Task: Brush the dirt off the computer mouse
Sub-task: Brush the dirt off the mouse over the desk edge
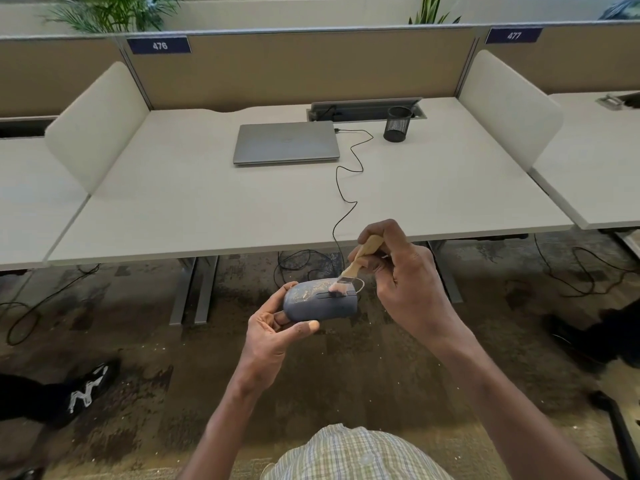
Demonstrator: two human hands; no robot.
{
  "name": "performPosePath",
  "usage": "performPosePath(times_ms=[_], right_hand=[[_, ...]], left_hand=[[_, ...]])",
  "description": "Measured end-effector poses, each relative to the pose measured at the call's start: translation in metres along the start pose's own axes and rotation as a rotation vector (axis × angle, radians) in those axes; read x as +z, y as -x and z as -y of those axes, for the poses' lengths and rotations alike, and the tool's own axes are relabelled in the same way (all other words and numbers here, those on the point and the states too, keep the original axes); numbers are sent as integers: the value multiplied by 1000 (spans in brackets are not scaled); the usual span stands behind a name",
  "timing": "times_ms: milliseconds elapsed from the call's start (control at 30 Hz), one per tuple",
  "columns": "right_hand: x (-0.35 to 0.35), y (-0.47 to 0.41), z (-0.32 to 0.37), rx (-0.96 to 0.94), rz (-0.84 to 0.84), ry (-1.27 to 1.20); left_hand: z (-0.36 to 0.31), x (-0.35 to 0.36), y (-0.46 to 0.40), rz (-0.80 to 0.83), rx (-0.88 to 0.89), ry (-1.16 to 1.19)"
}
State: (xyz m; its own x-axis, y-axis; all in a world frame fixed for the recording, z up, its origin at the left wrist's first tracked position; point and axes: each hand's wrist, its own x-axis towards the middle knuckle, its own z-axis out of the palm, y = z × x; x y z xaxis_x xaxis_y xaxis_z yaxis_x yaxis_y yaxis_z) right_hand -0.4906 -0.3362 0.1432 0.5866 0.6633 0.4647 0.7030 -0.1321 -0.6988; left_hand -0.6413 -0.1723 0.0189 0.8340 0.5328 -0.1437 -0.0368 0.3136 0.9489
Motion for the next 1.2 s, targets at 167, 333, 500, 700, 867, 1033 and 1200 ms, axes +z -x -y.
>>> performPosePath(times_ms=[167, 333, 500, 700, 867, 1033, 1200], right_hand=[[-9, 3, -4, 8, -18, 4], [-13, 7, -2, 25, 25, 82], [-4, 5, 9, -2, 19, 26], [-4, 10, 5, -1, -4, 64], [-8, 10, -1, 32, -108, -16], [-13, 14, -5, 86, -119, -73], [-25, 14, -16, 100, -139, 0]], left_hand=[[-1, 0, 0, -1, 3, 0], [-1, 1, 0, 6, 2, 8], [-3, 5, 0, 18, 3, -4], [-5, 4, 5, -3, -5, -5], [-6, 9, 6, 2, -23, 4], [-9, 12, 3, 18, -20, 21], [-8, 16, 1, 41, -36, 30]])
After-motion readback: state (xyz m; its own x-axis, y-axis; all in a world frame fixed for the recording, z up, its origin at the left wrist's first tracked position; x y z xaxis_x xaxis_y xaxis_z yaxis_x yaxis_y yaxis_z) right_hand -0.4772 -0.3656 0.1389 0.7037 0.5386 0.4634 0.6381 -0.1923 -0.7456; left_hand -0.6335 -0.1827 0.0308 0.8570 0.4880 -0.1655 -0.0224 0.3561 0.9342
